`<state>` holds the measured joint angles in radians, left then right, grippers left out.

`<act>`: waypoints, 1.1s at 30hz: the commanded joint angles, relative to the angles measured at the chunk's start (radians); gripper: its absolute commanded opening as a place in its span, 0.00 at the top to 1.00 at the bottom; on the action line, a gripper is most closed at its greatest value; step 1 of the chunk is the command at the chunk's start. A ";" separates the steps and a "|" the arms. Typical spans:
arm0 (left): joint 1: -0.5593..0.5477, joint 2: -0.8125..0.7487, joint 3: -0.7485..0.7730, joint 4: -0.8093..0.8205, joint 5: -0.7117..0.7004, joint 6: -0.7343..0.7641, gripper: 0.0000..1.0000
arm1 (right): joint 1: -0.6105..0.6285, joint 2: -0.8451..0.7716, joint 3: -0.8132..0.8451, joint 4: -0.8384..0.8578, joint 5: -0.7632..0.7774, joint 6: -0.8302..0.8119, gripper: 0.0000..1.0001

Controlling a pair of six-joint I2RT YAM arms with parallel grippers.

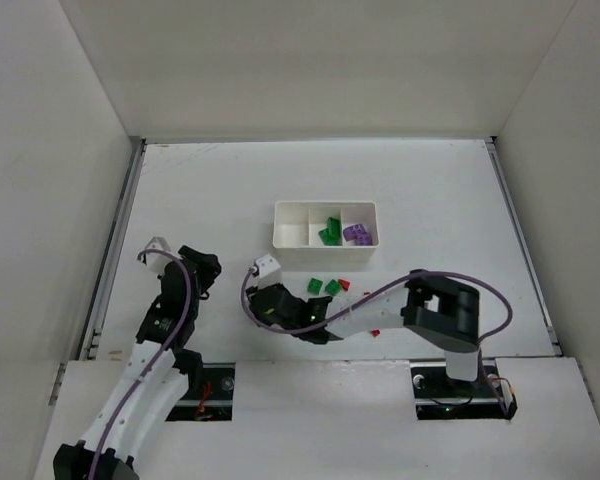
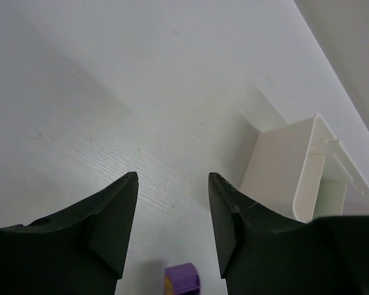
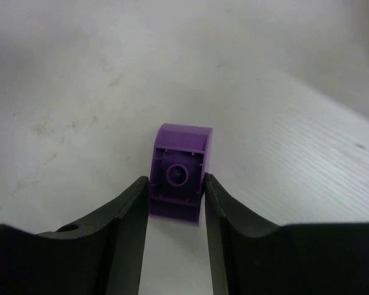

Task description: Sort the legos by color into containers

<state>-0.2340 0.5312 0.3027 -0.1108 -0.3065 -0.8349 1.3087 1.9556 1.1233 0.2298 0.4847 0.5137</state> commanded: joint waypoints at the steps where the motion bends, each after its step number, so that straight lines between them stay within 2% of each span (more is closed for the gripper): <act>1: -0.046 0.038 -0.004 0.097 0.041 0.013 0.54 | -0.051 -0.229 -0.078 0.045 0.084 -0.066 0.71; 5: -0.162 0.119 0.006 0.207 0.058 0.025 0.57 | -0.194 -0.450 -0.207 0.039 0.100 -0.109 0.70; 9: -0.343 0.254 0.033 0.351 0.046 0.065 0.59 | -0.367 -0.555 -0.286 0.028 0.074 -0.113 0.70; 13: -0.501 0.412 0.091 0.430 0.029 0.124 0.60 | -0.493 -0.583 -0.327 0.022 0.068 -0.109 0.70; 18: -0.667 0.590 0.167 0.447 -0.049 0.183 0.61 | -0.578 -0.581 -0.330 0.019 0.045 -0.107 0.69; 25: -0.781 0.759 0.251 0.447 -0.114 0.249 0.61 | -0.641 -0.549 -0.318 -0.003 0.049 -0.103 0.68; 27: -0.788 0.786 0.266 0.447 -0.117 0.257 0.61 | -0.645 -0.537 -0.318 -0.004 0.048 -0.098 0.62; 30: -0.791 0.813 0.277 0.447 -0.114 0.266 0.61 | -0.639 -0.552 -0.321 0.006 0.043 -0.098 0.36; 33: -0.798 0.848 0.291 0.448 -0.099 0.281 0.61 | -0.639 -0.592 -0.326 0.005 0.038 -0.098 0.27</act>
<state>-1.0214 1.3605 0.5461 0.3065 -0.3904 -0.5907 0.6674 1.4136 0.7864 0.2092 0.5323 0.4168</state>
